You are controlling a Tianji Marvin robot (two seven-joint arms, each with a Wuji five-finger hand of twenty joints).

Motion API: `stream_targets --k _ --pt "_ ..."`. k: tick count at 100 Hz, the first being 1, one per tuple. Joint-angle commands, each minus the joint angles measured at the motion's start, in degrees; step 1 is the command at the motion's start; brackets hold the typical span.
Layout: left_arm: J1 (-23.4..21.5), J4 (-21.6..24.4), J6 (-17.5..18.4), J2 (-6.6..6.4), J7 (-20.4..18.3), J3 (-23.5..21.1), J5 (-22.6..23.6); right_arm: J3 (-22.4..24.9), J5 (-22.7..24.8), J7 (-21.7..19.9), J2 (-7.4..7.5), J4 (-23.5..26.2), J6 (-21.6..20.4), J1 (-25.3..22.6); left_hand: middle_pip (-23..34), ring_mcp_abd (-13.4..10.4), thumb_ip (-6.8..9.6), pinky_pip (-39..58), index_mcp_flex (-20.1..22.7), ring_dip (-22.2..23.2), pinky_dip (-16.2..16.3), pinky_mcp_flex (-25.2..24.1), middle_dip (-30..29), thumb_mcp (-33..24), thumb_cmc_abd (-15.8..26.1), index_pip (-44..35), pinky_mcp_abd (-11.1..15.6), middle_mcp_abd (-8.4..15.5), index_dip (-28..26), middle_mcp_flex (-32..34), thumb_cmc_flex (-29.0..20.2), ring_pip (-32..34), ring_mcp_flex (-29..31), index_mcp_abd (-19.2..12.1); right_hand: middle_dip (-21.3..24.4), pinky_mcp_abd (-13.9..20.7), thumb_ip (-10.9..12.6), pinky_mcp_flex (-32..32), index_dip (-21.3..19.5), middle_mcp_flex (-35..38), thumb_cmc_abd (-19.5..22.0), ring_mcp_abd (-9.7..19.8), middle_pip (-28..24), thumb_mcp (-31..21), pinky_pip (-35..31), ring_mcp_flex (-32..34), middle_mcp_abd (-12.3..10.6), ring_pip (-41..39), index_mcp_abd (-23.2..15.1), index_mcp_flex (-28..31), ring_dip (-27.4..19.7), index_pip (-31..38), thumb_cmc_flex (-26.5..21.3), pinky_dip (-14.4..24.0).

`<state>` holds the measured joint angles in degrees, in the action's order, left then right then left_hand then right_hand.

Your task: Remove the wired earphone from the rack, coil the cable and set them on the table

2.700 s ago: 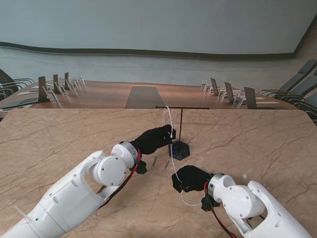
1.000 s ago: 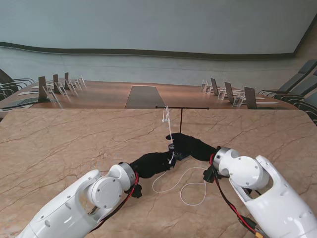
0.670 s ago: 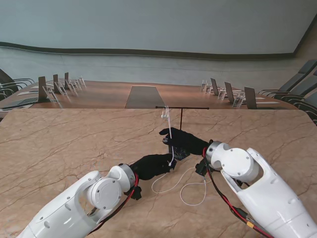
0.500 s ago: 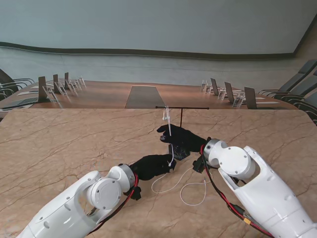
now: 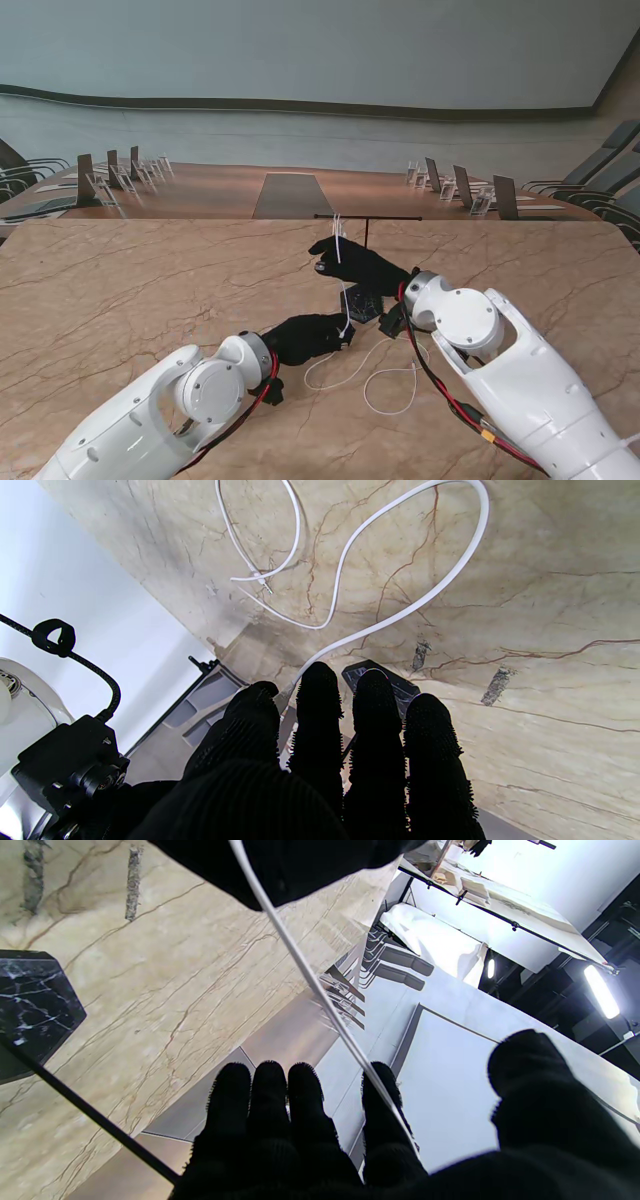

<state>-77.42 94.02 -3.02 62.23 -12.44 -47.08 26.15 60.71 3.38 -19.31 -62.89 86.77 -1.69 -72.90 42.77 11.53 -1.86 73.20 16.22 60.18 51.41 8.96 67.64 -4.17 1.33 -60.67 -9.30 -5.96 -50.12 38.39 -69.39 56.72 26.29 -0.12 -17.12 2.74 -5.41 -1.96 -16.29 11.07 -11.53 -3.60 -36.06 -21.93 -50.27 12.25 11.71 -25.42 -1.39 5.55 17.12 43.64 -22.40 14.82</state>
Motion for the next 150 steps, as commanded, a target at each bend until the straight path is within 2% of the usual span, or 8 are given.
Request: stream_targets --k 1,7,24,48,74,123,150 --pt "-0.5 0.5 -0.4 0.04 -0.2 0.0 0.3 -0.2 -0.4 -0.4 -0.37 0.2 -0.3 0.2 2.1 0.1 0.76 1.6 -0.5 0.5 0.4 -0.7 -0.7 -0.9 -0.4 -2.0 -0.1 0.7 -0.3 0.7 -4.6 0.8 0.7 -1.5 -0.8 1.4 2.6 -0.6 0.9 1.0 -0.2 -0.5 -1.2 0.1 -2.0 1.0 0.4 -1.2 -1.3 -0.3 0.6 1.5 -2.8 -0.8" --pt "-0.5 0.6 -0.4 0.08 -0.1 -0.1 0.4 -0.1 -0.7 -0.6 -0.36 0.2 -0.5 0.2 2.1 0.1 0.76 1.6 -0.5 0.5 0.4 -0.6 -0.8 -0.9 -0.5 -2.0 -0.2 0.8 -0.3 0.8 -4.6 0.8 0.7 -1.6 -0.9 1.5 3.7 -0.7 1.8 1.2 1.3 -0.3 -1.3 3.0 -2.1 1.1 0.3 -1.1 -1.6 -0.5 0.7 3.4 -6.6 -0.7" --pt "-0.3 0.8 -0.4 0.12 0.2 -0.4 0.8 0.4 -1.7 -1.4 -0.22 0.8 -1.1 0.1 2.2 0.1 0.75 1.5 -0.4 0.5 0.2 -0.7 -0.7 -0.8 -0.5 -2.0 -0.3 0.7 -0.3 0.7 -4.6 0.8 0.7 -1.5 -0.9 1.8 4.2 -1.0 1.0 1.8 4.7 0.2 -1.3 1.4 -2.2 1.5 -0.1 -1.2 -2.2 -0.6 0.7 6.0 -13.0 -0.7" --pt "0.2 1.0 0.0 0.19 0.3 -0.5 0.7 1.2 -3.1 -1.8 -0.16 1.5 -2.6 0.1 2.2 0.1 0.76 1.5 -0.3 0.4 0.1 -0.6 -0.7 -0.7 -0.6 -1.8 -0.3 0.7 -0.2 0.9 -4.6 0.7 0.7 -1.5 -1.0 1.8 4.7 -2.3 0.5 3.0 6.7 0.4 -1.6 -0.7 -2.6 2.7 -0.4 -1.5 -2.6 -0.4 0.9 7.5 -19.0 -0.5" --pt "0.7 1.0 0.5 0.36 0.6 -0.8 0.5 1.9 -6.5 -2.4 -0.36 2.6 -2.6 0.0 2.2 0.0 0.68 1.6 0.0 0.2 0.0 -0.5 -0.7 -0.5 -0.9 -1.7 -0.4 0.8 -0.2 1.2 -4.6 0.6 1.1 -1.5 -1.0 1.8 4.3 -1.8 0.6 1.9 7.0 0.3 -1.1 -1.0 -1.9 1.8 -0.2 -0.8 -2.4 -0.7 0.7 7.6 -20.8 -0.7" --pt "2.1 1.2 1.8 0.70 1.3 -2.0 -0.1 1.2 -9.9 -1.5 -1.12 2.7 -3.7 1.4 1.9 0.3 0.54 1.7 0.2 -0.1 -0.3 -0.1 -0.9 -0.3 -1.1 -1.5 -0.8 0.7 0.0 1.8 -4.6 0.4 1.7 -1.7 -1.1 1.8 4.2 -2.1 1.0 1.4 7.0 0.3 -1.5 -1.3 -1.7 1.7 -0.1 -1.0 -2.3 -0.7 0.7 6.9 -21.3 -0.8" --pt "2.7 1.3 2.3 0.73 1.3 -2.5 -0.1 2.2 -12.4 -2.5 -1.20 2.5 -4.1 1.9 1.8 0.4 0.60 2.0 0.3 -0.1 -0.3 0.4 -1.1 -0.4 -0.9 -1.1 -1.0 0.6 0.3 1.7 -4.6 0.5 2.0 -1.6 -1.0 1.8 4.0 -1.9 1.4 0.7 7.1 0.3 -1.4 -1.2 -1.3 1.2 -0.1 -0.7 -2.2 -0.7 0.6 6.3 -21.4 -1.0"
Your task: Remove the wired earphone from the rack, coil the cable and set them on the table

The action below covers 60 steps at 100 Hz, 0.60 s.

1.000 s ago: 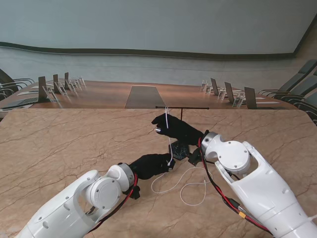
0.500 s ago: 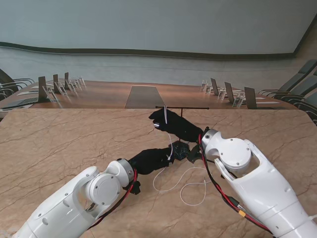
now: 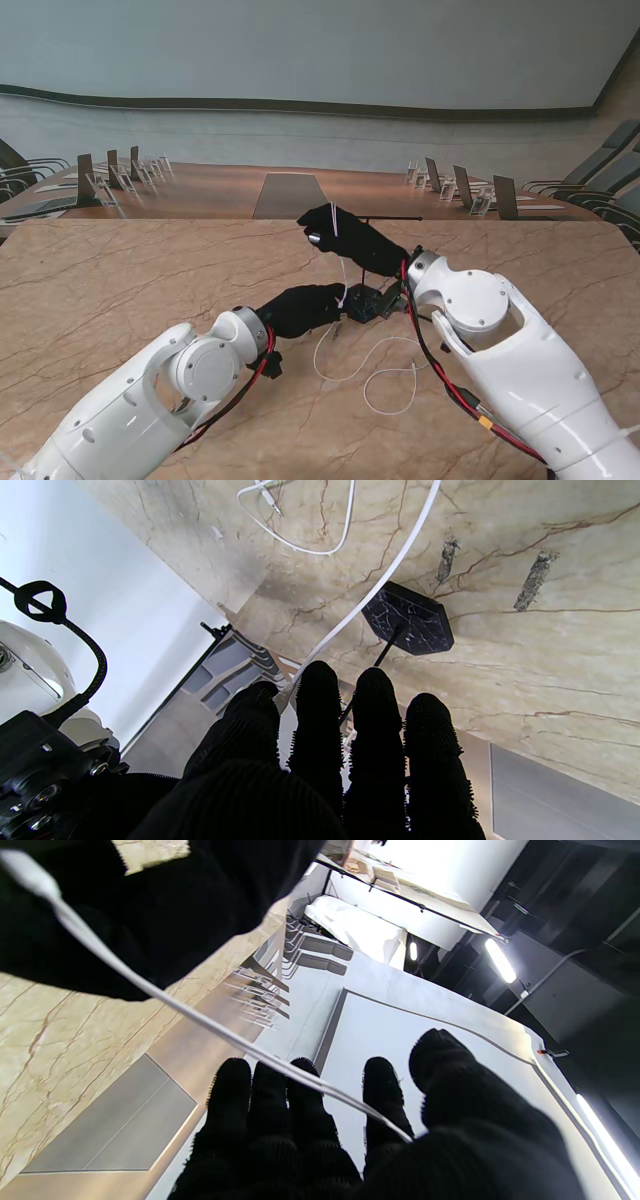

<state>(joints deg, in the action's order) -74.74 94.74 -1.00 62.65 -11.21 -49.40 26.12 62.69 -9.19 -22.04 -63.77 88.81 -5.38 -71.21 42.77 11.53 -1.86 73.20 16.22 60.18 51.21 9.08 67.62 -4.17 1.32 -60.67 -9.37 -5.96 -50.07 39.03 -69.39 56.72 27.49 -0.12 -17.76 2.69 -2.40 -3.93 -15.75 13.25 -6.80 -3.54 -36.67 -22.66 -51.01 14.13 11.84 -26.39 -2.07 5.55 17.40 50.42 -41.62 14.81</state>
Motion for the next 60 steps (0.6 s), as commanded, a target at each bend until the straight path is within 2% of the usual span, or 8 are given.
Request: stream_targets --k 1,12,25,60 --pt "0.1 0.5 0.2 0.30 0.1 -0.2 0.0 0.2 0.1 0.2 -0.31 0.4 -0.5 0.2 1.8 0.4 0.59 2.0 0.3 -0.1 -0.1 0.3 -1.1 -0.4 -0.9 -1.1 -0.9 0.6 0.2 1.0 -4.6 0.5 0.8 -1.5 -0.4 1.8 1.0 0.1 0.9 -1.5 2.3 0.1 -0.8 -0.4 -0.6 -0.8 -0.2 0.3 -1.5 -0.8 0.3 -0.6 -2.1 -1.0" --pt "0.4 0.3 0.3 0.38 0.1 -0.2 -0.3 0.4 -0.4 0.2 -0.40 0.3 -0.6 0.3 1.7 0.6 0.59 2.0 0.3 -0.2 -0.2 0.2 -1.3 -0.5 -1.0 -1.0 -1.0 0.4 0.2 1.0 -4.6 0.4 0.7 -1.5 -0.3 1.7 1.0 0.5 1.1 -2.4 2.3 -0.1 -0.6 -0.4 -0.2 -1.4 0.3 0.6 -0.9 -0.8 0.2 -0.9 -2.1 -1.1" --pt "0.9 -0.1 0.1 0.46 0.1 0.0 -0.4 0.4 -1.5 0.3 -0.63 0.1 -0.3 0.5 1.8 0.6 0.52 2.0 0.4 -0.2 -0.2 0.3 -1.4 -0.3 -1.0 -0.9 -1.1 0.5 0.3 1.1 -4.6 0.5 0.9 -1.5 0.3 1.3 1.0 1.1 2.4 -3.9 2.5 -0.5 0.4 -0.4 0.6 -3.1 1.1 0.9 1.5 -0.8 0.0 -3.5 -2.2 -1.6" --pt "2.8 -1.0 0.3 0.72 0.0 0.6 -1.3 -0.1 -3.6 0.9 -1.16 -0.4 -1.0 1.7 2.1 1.1 0.18 2.8 0.9 -0.4 0.1 1.8 -4.2 0.9 -0.9 0.7 -1.9 0.3 1.9 2.6 -4.6 1.2 2.6 -1.7 0.6 1.4 1.0 1.1 2.4 -3.7 2.3 -0.4 0.8 -0.5 0.7 -3.1 1.0 0.6 1.1 -0.7 0.0 -3.3 -2.3 -1.7"
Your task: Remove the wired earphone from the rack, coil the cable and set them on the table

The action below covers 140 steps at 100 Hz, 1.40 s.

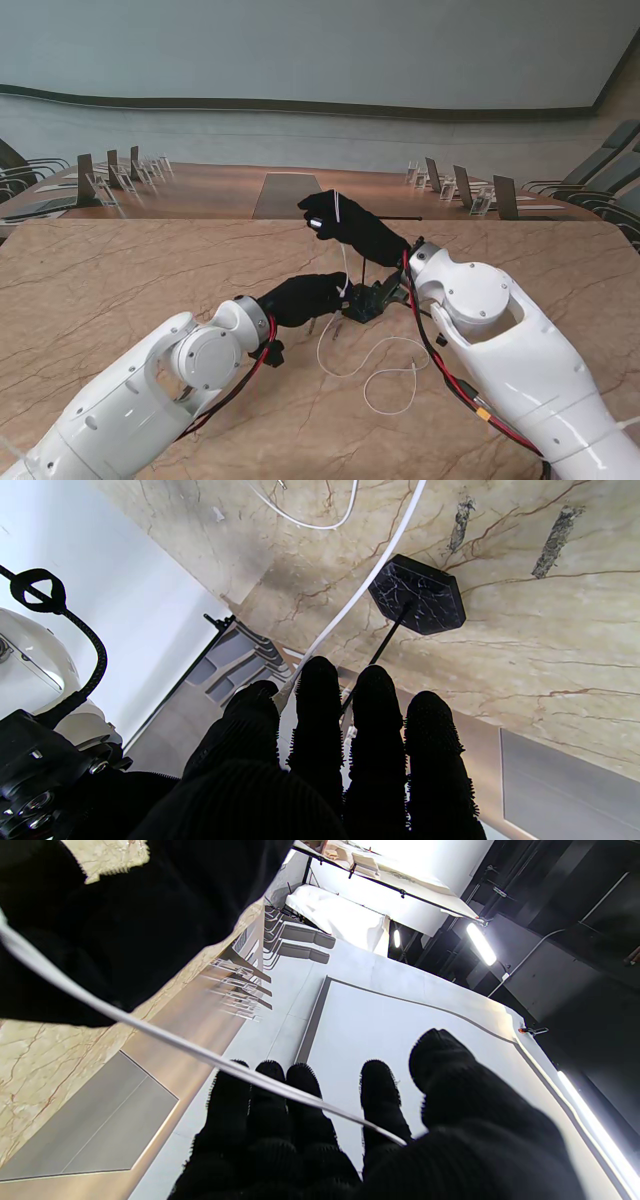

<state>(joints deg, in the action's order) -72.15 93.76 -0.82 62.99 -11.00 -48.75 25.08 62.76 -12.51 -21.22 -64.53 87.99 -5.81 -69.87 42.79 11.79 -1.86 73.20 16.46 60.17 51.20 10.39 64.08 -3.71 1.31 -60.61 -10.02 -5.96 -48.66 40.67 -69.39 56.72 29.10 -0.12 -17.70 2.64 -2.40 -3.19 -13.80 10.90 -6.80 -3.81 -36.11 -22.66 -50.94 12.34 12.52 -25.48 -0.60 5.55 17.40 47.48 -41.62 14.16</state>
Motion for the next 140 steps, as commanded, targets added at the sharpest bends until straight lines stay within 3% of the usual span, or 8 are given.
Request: stream_targets --k 1,48,108,140 --pt "0.3 0.0 0.1 0.39 -0.2 0.0 -0.3 -0.2 -0.3 0.0 -0.40 0.4 -0.6 0.4 2.1 0.9 0.18 2.8 0.6 -0.4 0.1 0.5 -0.7 0.4 -0.8 0.7 -1.2 0.3 0.5 1.0 -4.6 1.2 0.9 -1.7 0.5 1.4 1.0 0.2 0.4 -1.4 2.4 -0.2 0.2 -0.5 0.6 -1.3 0.3 -0.3 -0.4 -0.7 0.0 -0.3 -2.3 -1.1" --pt "1.9 0.0 0.8 0.38 -0.9 -0.1 -0.7 -0.1 -2.1 -0.2 -0.74 -0.2 -1.2 2.1 3.2 2.2 0.16 6.1 1.1 -0.5 3.4 3.2 -2.8 0.8 -0.9 1.5 -2.2 0.1 1.4 2.1 -4.6 2.7 2.5 -1.9 0.4 1.7 0.9 0.5 0.3 -1.3 3.3 0.2 0.0 -0.4 0.9 -1.3 -0.1 -0.1 -0.8 -0.7 -0.1 0.2 -3.0 -1.2" --pt "6.2 -2.1 2.1 0.90 -0.8 -0.2 -1.8 -1.6 -3.7 -1.3 -1.28 -3.6 -3.1 6.7 3.4 2.1 0.02 4.9 1.5 -1.0 3.7 3.0 -3.5 1.7 -0.7 2.9 -2.3 0.2 3.5 2.2 -4.6 2.3 2.6 -1.9 0.5 2.2 1.1 0.9 -0.1 -1.4 3.5 0.9 0.0 -0.1 1.2 -1.4 -0.8 0.4 -1.5 -0.6 -0.4 1.1 -3.2 -1.5" --pt "6.1 -2.0 1.5 0.91 -1.0 0.0 -2.0 -0.1 -2.5 -1.6 -0.45 -1.3 -5.3 4.5 3.3 2.2 -0.01 4.5 1.6 -1.2 3.5 2.9 -3.7 2.3 -1.0 3.2 -2.4 0.0 3.9 2.4 -4.6 2.2 2.7 -1.6 0.3 2.3 1.2 0.3 -0.3 -0.7 3.4 1.0 -0.4 -0.1 0.9 -0.6 -1.1 0.1 -1.9 -0.7 -0.3 1.4 -3.2 -1.4"
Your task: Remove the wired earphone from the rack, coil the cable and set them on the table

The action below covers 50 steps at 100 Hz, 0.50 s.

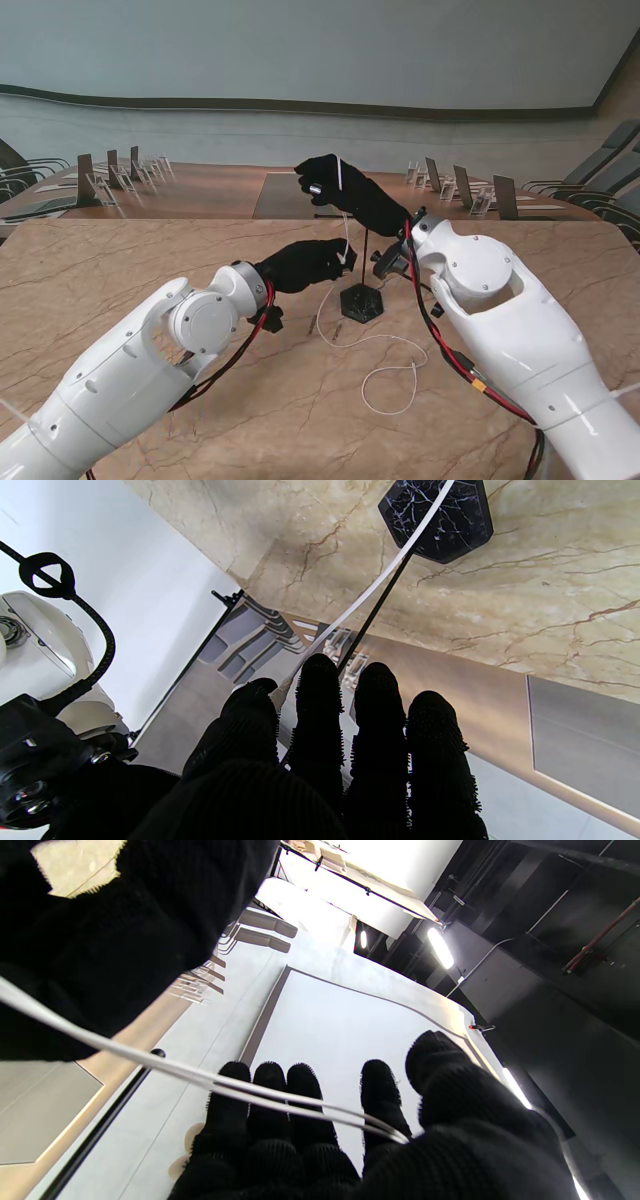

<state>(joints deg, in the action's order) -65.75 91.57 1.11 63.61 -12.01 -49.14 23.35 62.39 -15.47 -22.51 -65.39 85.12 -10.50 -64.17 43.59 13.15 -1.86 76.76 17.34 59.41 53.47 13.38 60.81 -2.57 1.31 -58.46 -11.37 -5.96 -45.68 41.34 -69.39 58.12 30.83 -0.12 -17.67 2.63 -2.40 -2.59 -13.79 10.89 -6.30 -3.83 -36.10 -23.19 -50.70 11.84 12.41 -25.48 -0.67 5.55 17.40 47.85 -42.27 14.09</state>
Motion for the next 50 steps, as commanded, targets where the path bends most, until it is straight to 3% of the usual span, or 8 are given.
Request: stream_targets --k 1,18,34,50 --pt "-0.3 0.2 -0.5 0.29 0.0 0.4 -0.3 0.3 0.6 -0.3 0.48 1.7 -0.7 -1.3 2.5 0.8 -0.04 0.9 0.6 -0.4 1.2 -0.1 -0.5 1.2 -1.0 1.1 -1.0 0.0 1.0 1.7 -4.6 0.8 1.0 -1.6 0.3 2.3 1.1 -0.4 -0.3 -0.6 2.9 1.1 -0.4 0.4 0.6 -0.1 -1.1 0.1 -1.8 -0.7 -0.3 1.1 -2.5 -1.3" --pt "-0.4 -1.0 -1.4 0.57 0.4 1.6 -0.9 1.7 2.1 -0.9 1.32 4.3 -1.4 -4.4 1.7 0.5 0.04 -1.1 0.9 -1.7 -0.7 -1.8 -1.1 3.3 -1.7 2.1 -0.8 -0.1 2.5 1.1 -4.4 -1.3 -0.1 -1.3 0.3 2.3 1.2 -0.5 -0.2 -0.4 3.0 1.3 -0.3 0.4 0.5 0.3 -1.2 0.1 -2.0 -0.7 -0.3 0.9 -2.6 -1.3" --pt "-1.0 -2.4 -2.5 1.07 1.6 2.8 -1.8 3.0 3.1 -0.8 1.83 6.7 -1.4 -7.8 -4.5 -0.2 0.50 -7.5 0.2 -5.1 -6.8 -6.7 2.1 3.2 -4.3 3.3 -0.3 -0.4 4.2 -1.4 -0.7 -7.3 -3.2 -0.5 0.3 2.3 1.2 -0.7 -0.2 0.0 3.1 1.4 -0.3 0.3 0.4 0.6 -1.3 0.1 -2.2 -0.7 -0.3 0.9 -2.8 -1.2" --pt "-1.8 -3.0 -4.0 1.41 2.5 3.7 -2.3 3.8 3.6 -0.1 2.00 8.5 -1.4 -10.3 -6.2 -0.8 1.03 -12.4 -0.6 -6.6 -9.4 -9.5 1.1 2.3 -7.1 1.5 -0.3 -0.6 2.7 -2.7 2.4 -9.8 -4.4 0.3 0.3 2.4 1.1 -0.8 -0.3 0.2 3.3 1.4 -0.1 0.2 0.4 0.8 -1.5 0.1 -2.3 -0.7 -0.2 1.1 -2.9 -1.2"
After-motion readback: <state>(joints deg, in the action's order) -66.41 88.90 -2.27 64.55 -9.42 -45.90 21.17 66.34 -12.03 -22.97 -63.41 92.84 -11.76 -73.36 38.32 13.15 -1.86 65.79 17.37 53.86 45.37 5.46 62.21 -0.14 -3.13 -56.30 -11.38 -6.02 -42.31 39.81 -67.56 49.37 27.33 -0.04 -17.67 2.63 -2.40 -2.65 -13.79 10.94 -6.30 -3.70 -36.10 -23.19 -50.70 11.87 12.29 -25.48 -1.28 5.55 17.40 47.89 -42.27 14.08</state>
